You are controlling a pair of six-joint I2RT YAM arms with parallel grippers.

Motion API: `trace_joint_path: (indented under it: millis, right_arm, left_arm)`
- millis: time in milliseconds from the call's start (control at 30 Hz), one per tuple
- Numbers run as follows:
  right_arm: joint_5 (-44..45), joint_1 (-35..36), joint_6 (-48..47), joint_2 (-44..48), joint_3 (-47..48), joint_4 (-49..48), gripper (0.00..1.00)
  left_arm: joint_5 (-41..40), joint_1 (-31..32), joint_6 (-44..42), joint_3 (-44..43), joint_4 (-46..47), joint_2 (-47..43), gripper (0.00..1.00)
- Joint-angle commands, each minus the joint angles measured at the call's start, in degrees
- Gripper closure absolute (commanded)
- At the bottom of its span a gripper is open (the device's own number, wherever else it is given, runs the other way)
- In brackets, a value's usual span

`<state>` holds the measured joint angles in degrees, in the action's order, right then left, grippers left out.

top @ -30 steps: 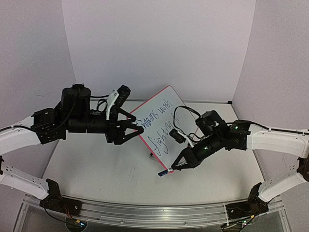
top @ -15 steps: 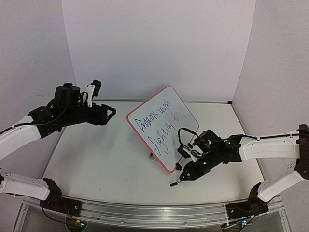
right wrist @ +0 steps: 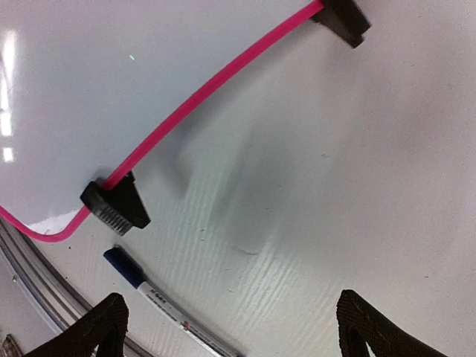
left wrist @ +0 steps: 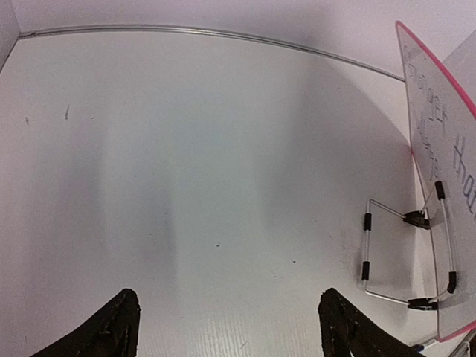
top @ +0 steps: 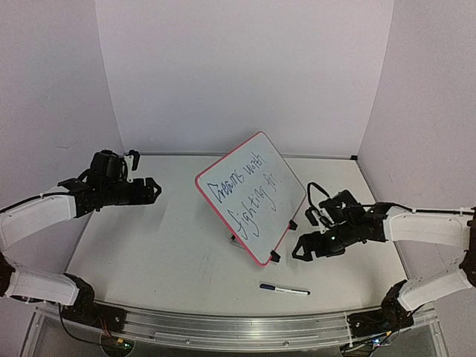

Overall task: Write a sentence on the whiteboard
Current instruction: Reset both arms

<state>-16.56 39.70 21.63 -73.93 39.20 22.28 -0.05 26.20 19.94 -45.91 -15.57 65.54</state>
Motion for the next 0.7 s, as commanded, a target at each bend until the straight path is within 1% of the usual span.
trace_joint_path:
  millis: [0, 167, 200, 233, 300, 333, 400, 467, 567, 667]
  right_arm:
    - [7.31, -5.86, -1.45, 1.24, 1.8, 2.38, 0.03]
    - [8.45, -16.88, -3.79, 1.16, 3.5, 2.29, 0.02]
    - [8.61, -21.29, -4.45, 1.2, 4.22, 2.24, 0.02]
    - [8.87, -23.69, -4.96, 1.47, 4.93, 2.13, 0.02]
    - [9.52, -28.36, -5.34, 3.2, 5.68, 0.84, 0.02]
    - [9.65, -29.2, -5.35, 3.67, 5.74, 0.84, 0.02]
    - [11.75, -33.07, -5.57, 7.51, 5.28, -2.66, 0.02]
    - [13.85, -33.83, -6.36, 12.1, 3.31, -6.6, 0.02]
    - [17.84, -33.95, -7.92, 19.64, -3.15, -17.1, 0.02]
    - [19.04, -33.91, -9.72, 25.22, -9.57, -26.28, 0.02]
  left_arm:
    - [1.37, -5.95, 2.73, 2.35, 5.93, 1.67, 0.16]
    - [-1.11, -11.1, 3.08, 5.06, 9.81, 2.4, 0.11]
    - [-1.96, -12.63, 3.17, 5.56, 11.11, 2.37, 0.1]
    - [-2.2, -13.85, 3.17, 5.83, 11.77, 2.13, 0.09]
    - [-3.44, -16.36, 3.06, 6.36, 12.98, 1.46, 0.08]
    - [-3.76, -16.53, 3.06, 6.49, 13.27, 1.23, 0.07]
    - [-8.32, -17.19, 1.46, 8.11, 15.2, -1.28, 0.06]
    - [-11.33, -17.17, -0.47, 9.71, 18.95, -3.32, 0.04]
    - [-16.31, -17.2, -4.42, 13.35, 24.03, -6.86, 0.02]
    - [-17.42, -17.14, -8.03, 17.48, 30.21, -8.88, 0.01]
